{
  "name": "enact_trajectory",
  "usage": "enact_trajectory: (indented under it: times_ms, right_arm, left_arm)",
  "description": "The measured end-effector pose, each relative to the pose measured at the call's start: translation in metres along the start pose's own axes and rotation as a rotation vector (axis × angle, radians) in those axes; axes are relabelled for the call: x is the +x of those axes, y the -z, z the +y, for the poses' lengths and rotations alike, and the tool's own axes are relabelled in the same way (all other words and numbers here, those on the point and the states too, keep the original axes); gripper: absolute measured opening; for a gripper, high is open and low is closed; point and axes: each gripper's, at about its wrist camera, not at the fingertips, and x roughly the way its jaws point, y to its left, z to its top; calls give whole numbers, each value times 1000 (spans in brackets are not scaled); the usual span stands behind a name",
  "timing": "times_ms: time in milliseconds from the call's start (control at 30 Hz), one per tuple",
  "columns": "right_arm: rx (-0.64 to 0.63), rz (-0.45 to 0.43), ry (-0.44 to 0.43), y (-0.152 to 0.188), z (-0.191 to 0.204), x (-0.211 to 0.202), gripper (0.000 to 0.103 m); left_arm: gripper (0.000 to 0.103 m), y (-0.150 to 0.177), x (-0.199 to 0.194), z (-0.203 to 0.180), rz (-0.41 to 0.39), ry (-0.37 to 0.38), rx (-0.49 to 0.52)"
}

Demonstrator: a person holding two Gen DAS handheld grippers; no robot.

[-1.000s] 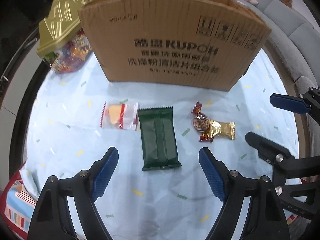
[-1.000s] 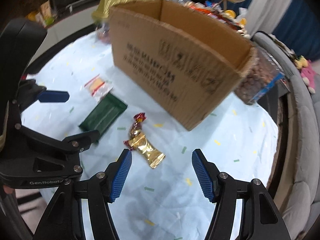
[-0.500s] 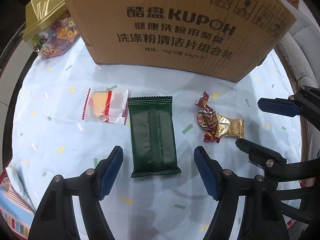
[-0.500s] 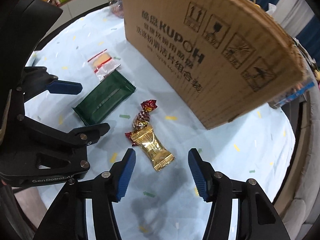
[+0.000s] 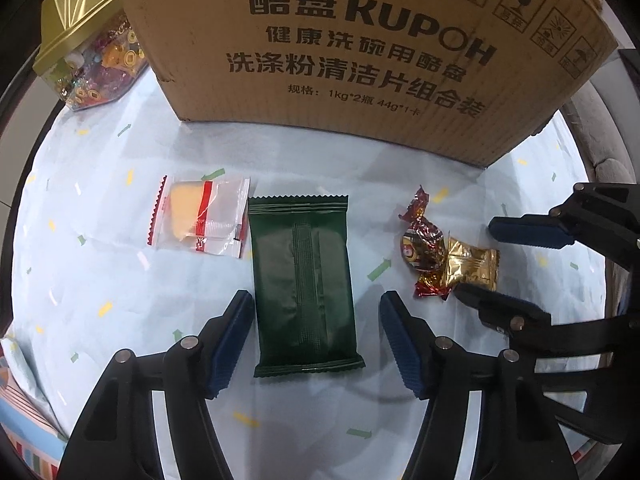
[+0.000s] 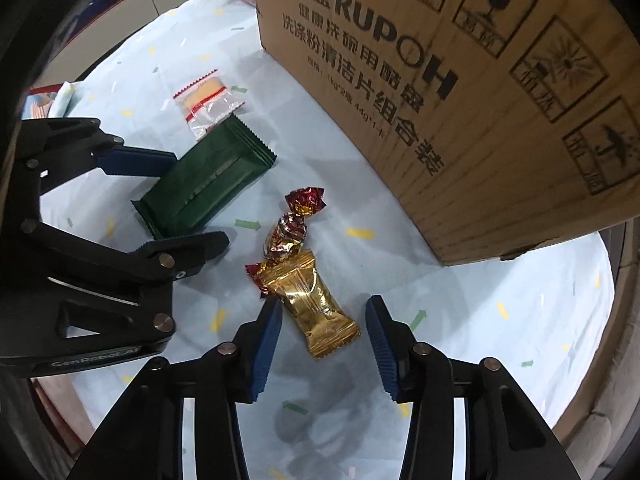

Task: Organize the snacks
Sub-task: 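Grasp dark green bar packet with left gripper while right gripper grasps gold-wrapped sweet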

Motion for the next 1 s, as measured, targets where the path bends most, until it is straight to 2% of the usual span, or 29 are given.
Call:
enact_trajectory:
  times_ms: [133,200,333,433,767,1000]
  right_arm:
    - [7,-1,-3,1,-1,6,40]
    - [12,-5,-6,2,-1,6,35]
    - [12,-7,-12,5,4,7,27]
    - [19,-7,-1,5,8,7,26]
    - [100,-29,14,8,3,6,24]
    - [196,-61,11,12,-3,-12,24]
  left_arm:
    - [64,1,-1,-7,-9,-15,13]
    - [63,1,-1,-8,-13,-21,12]
    - [52,7,-5,-11,-23,-31,5]
    - [44,7,-8,-9,-27,-30,4]
    - [43,13,-12,1,-36,-20,16]
    - [43,12,-25,-1,-61,-22,24]
